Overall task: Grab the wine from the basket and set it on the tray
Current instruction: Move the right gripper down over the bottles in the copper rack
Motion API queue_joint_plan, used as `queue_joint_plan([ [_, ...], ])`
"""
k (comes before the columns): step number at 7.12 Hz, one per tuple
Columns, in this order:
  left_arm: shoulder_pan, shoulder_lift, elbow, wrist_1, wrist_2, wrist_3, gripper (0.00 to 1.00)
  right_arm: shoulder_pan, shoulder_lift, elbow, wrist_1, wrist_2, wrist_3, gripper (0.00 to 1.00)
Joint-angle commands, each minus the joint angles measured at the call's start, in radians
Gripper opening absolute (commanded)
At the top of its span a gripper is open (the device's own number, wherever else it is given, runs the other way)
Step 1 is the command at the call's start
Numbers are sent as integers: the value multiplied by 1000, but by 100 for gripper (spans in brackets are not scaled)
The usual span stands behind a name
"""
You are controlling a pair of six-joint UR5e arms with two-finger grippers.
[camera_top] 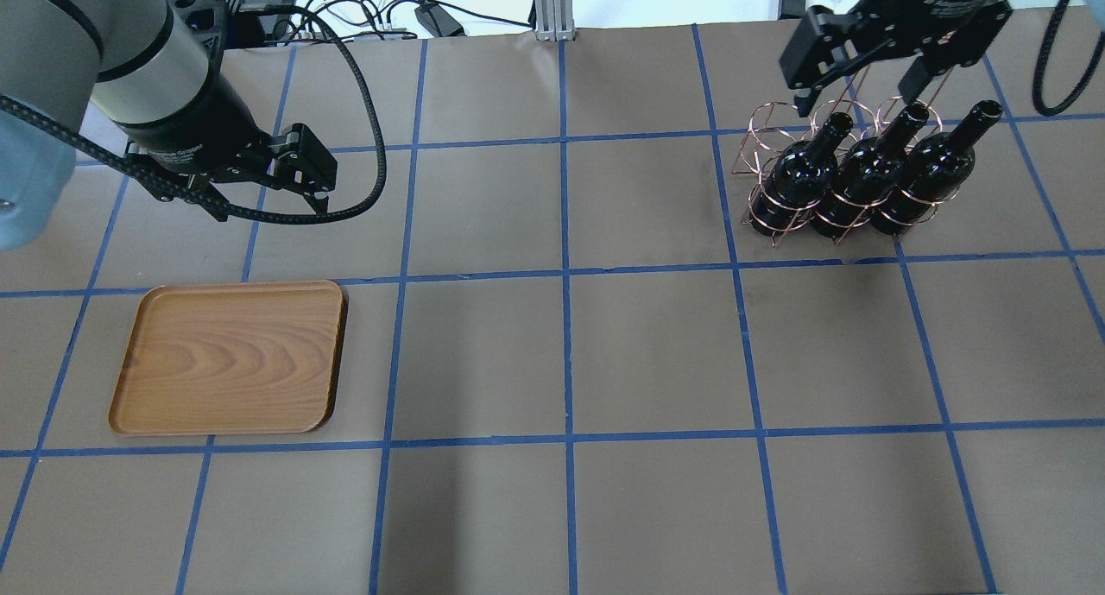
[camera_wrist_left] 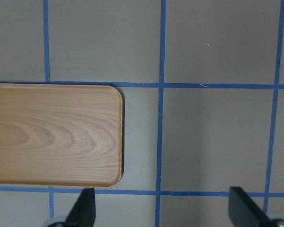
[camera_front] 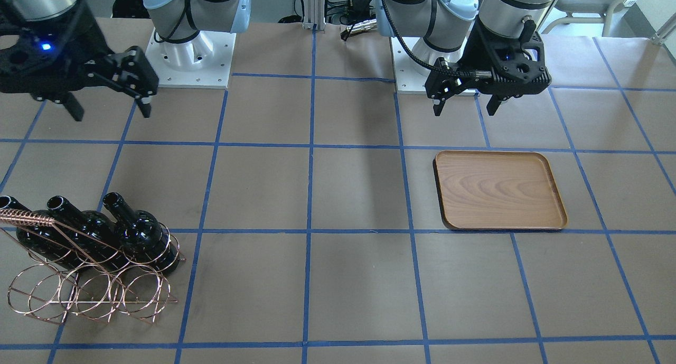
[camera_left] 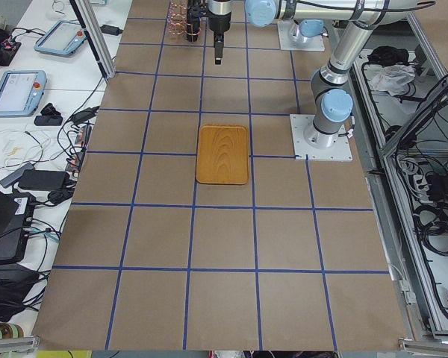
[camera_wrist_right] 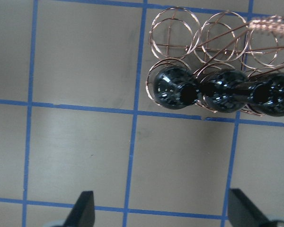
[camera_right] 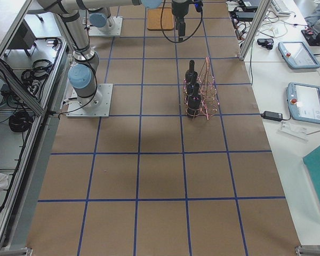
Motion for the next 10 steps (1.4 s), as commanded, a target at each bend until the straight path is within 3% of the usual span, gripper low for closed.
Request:
queue_joint_plan([
  [1,0,-2,0,1,0,0,100,-114,52,45,-43,-6,-120,96],
  [2,0,-2,0,1,0,0,100,-125,101,56,-142,-9,-147,96],
  [4,0,-2,0,1,2,2,100,-145,147,55,-164,-6,-232,96],
  [10,-2,-3,-3,-1,3,2,100,-145,225,56,-221,-31,-203,89],
])
